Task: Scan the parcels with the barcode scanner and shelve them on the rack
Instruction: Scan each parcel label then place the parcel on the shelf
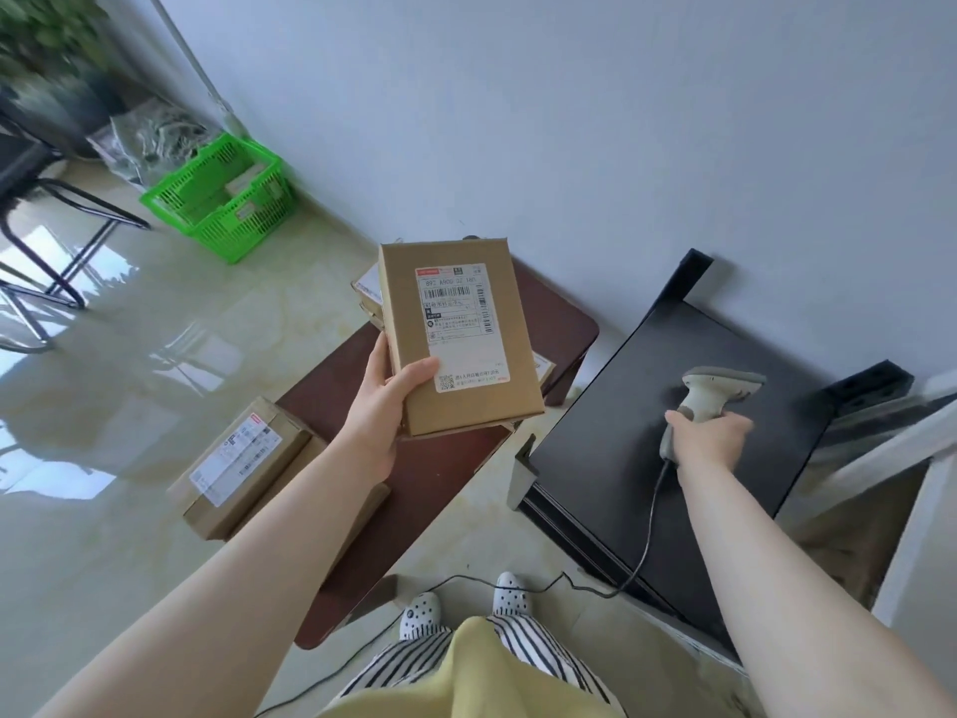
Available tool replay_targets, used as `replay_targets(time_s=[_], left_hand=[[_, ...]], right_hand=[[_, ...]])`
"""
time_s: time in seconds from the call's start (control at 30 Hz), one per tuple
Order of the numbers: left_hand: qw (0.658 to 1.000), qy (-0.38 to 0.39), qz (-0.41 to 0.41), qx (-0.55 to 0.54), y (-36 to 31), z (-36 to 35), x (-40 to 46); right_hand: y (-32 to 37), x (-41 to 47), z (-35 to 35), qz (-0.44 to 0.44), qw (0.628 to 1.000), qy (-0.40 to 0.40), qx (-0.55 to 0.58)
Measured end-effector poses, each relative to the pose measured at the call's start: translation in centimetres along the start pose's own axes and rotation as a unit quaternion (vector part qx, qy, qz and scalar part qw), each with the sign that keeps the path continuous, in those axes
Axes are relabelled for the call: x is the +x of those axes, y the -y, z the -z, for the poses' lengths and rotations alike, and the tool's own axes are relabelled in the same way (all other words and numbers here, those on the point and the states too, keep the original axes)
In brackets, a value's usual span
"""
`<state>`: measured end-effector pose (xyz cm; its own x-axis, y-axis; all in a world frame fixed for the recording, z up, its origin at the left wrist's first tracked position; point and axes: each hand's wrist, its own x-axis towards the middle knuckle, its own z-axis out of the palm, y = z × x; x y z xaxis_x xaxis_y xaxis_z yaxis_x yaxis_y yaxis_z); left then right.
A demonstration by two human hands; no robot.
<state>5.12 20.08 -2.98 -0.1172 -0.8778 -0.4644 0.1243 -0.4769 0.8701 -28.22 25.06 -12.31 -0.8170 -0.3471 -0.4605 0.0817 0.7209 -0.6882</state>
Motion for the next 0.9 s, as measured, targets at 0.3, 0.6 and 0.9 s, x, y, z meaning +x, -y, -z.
replay_targets(time_s=[0.3, 0.6, 0.9], left_hand=[[0.999, 0.045, 0.009, 0.027, -1.6, 1.9, -0.1], [0.997, 0.078, 0.004, 0.021, -2.9, 4.2, -0.6], [0.997, 0.077, -0.003, 0.006, -2.7, 7.0, -1.3]], right_hand=[[11.5, -6.1, 3.6, 0.184, 0.872, 0.434, 0.13], [16.8, -10.5, 3.9, 0.251, 0.705, 0.647, -0.147], [18.3, -13.5, 2.8, 0.283, 0.674, 0.656, -0.188]])
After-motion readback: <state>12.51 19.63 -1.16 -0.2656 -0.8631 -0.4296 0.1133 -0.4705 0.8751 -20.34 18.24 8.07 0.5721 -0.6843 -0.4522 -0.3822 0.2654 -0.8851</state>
